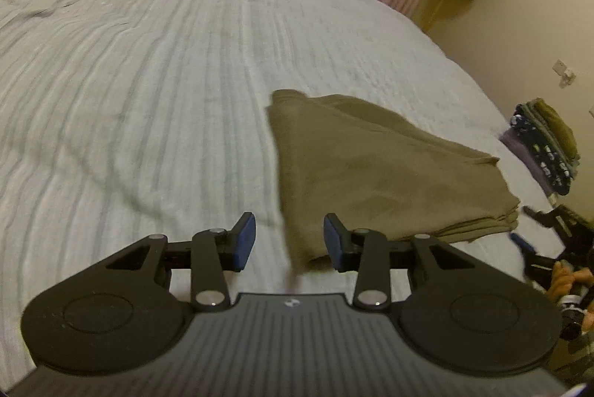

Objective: Fold clothes

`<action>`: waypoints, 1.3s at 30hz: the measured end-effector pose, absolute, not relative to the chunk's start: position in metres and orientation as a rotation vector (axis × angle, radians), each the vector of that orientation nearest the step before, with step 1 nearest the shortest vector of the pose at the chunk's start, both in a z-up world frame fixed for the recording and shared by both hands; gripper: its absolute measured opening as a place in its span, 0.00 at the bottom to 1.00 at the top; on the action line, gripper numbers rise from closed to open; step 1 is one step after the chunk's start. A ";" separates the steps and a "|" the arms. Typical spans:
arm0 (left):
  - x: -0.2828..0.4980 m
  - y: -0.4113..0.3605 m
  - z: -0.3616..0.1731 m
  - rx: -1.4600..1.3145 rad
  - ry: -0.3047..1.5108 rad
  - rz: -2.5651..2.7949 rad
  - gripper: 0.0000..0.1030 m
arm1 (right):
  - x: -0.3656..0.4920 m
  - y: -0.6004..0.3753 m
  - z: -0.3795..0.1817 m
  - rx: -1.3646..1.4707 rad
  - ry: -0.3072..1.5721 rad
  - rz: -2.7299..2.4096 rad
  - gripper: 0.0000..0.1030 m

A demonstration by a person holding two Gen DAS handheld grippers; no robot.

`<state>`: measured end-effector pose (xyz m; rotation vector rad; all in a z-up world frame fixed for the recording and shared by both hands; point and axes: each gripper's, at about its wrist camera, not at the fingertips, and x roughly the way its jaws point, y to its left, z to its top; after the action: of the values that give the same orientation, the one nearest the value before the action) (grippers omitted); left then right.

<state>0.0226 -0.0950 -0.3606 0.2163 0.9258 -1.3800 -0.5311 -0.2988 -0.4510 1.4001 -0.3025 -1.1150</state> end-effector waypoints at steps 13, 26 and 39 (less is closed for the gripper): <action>0.006 -0.136 -0.380 0.229 0.953 -1.416 0.33 | -0.539 -0.325 -0.457 1.361 -0.258 -1.070 0.49; 0.026 -0.130 -0.378 0.164 0.945 -1.380 0.28 | -0.460 -0.339 -0.416 0.988 0.161 -1.281 0.12; 0.062 -0.088 -0.377 0.000 1.026 -1.310 0.28 | -0.210 -0.163 -0.422 -0.450 0.699 -0.851 0.11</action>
<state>0.0623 -0.0880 -0.3771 0.0003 1.0263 -1.3097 -0.2100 -0.1633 -0.4216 -0.4499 0.6991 -0.8511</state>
